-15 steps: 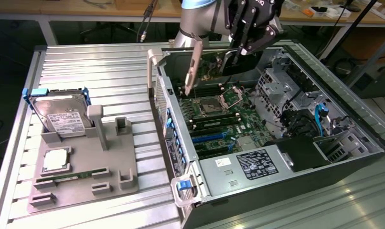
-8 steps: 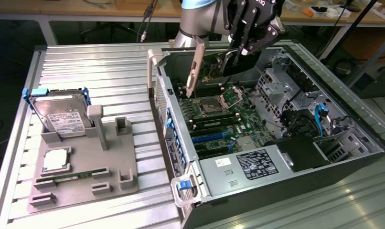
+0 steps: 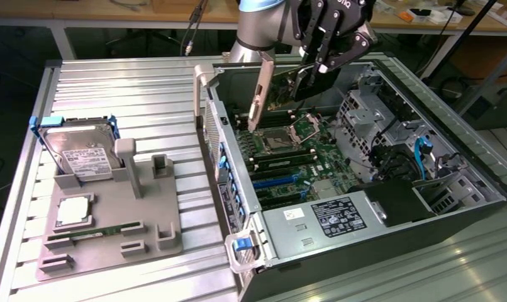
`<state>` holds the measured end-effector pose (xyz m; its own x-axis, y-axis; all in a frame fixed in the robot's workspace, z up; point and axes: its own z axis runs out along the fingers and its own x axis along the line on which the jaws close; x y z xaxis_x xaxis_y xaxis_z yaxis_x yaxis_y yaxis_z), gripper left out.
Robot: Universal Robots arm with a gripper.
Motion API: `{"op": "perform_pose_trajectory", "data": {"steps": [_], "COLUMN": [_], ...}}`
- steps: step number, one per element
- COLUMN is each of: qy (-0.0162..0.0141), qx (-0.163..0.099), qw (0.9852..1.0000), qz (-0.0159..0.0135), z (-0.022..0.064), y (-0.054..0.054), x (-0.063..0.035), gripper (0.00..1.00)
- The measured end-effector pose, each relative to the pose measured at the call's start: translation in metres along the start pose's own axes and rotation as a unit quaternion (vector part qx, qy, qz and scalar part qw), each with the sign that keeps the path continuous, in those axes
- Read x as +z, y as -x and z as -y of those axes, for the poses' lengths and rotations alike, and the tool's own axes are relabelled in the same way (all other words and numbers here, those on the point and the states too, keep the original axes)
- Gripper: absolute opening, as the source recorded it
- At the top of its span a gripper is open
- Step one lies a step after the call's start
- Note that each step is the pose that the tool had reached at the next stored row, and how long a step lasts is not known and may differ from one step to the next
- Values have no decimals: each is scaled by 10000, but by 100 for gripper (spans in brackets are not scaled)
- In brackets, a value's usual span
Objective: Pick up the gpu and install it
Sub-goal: 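Insert the gpu into the slot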
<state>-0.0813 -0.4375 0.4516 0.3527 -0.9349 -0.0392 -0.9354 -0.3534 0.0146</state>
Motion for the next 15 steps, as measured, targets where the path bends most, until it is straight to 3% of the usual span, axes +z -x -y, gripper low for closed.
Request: {"op": "perform_pose_trajectory", "data": {"steps": [3,6,15], "qy": [3,-7,-36], "qx": [-63,185,927], "qw": [10000,9998,9957], "qz": [-1,3,13], "z": [0,1,7], "y": [0,0,-4], "x": [0,7,62], "gripper": [27,27,27]}}
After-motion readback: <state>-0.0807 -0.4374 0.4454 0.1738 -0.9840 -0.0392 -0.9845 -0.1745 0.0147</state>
